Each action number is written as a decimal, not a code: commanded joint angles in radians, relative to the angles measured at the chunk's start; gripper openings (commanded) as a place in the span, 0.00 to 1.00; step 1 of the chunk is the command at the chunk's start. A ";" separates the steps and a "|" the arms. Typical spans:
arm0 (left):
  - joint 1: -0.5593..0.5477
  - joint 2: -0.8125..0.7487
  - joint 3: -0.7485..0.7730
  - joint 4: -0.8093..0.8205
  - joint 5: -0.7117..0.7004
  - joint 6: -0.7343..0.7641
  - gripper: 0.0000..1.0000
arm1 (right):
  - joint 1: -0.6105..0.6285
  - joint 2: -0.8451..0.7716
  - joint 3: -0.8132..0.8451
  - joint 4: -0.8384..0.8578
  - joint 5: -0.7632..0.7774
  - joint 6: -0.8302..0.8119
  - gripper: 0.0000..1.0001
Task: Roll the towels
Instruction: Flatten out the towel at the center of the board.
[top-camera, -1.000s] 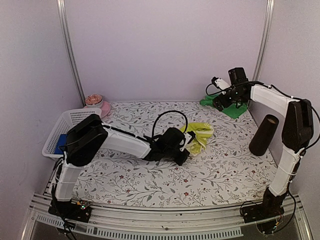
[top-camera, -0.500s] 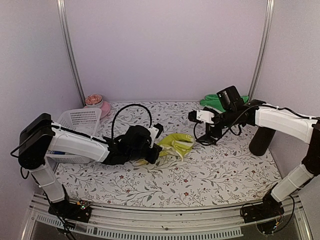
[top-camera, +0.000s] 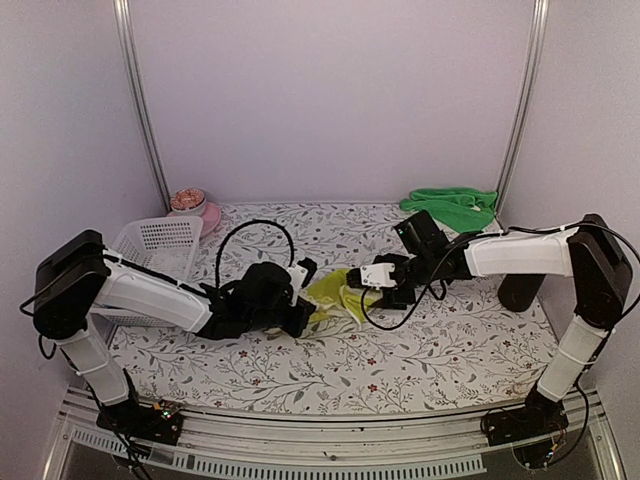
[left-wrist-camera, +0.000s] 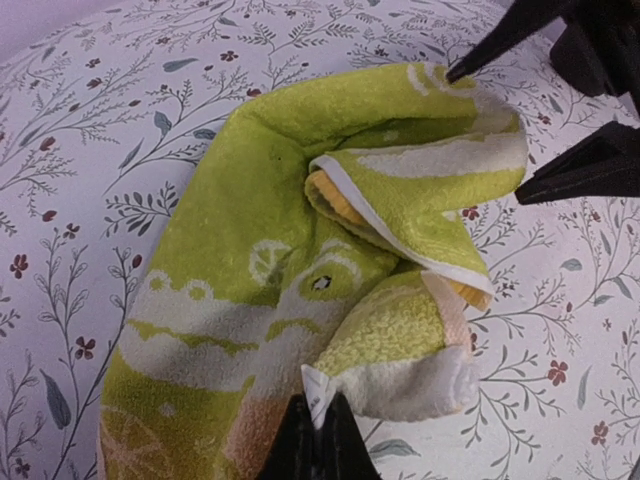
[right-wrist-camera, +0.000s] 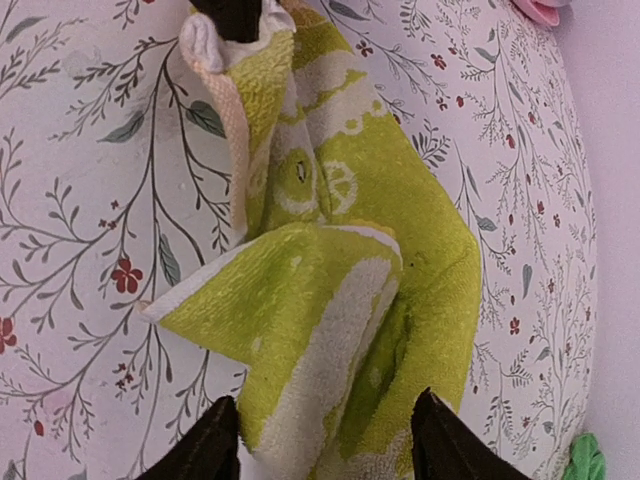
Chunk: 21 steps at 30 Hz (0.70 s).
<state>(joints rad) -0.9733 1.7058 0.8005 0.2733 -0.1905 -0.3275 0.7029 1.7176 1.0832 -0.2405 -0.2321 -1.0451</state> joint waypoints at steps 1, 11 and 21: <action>0.026 -0.043 -0.032 0.052 0.009 -0.015 0.00 | 0.026 0.021 0.007 0.042 0.015 -0.007 0.36; 0.068 -0.228 -0.084 0.025 -0.020 0.039 0.00 | -0.027 -0.005 0.098 0.033 0.055 0.105 0.02; 0.104 -0.372 -0.198 -0.008 -0.021 0.046 0.00 | -0.201 -0.052 0.118 0.083 0.172 0.209 0.02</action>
<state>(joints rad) -0.8818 1.3457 0.6361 0.2920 -0.2111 -0.2955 0.5499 1.6886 1.1755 -0.1894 -0.1459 -0.8879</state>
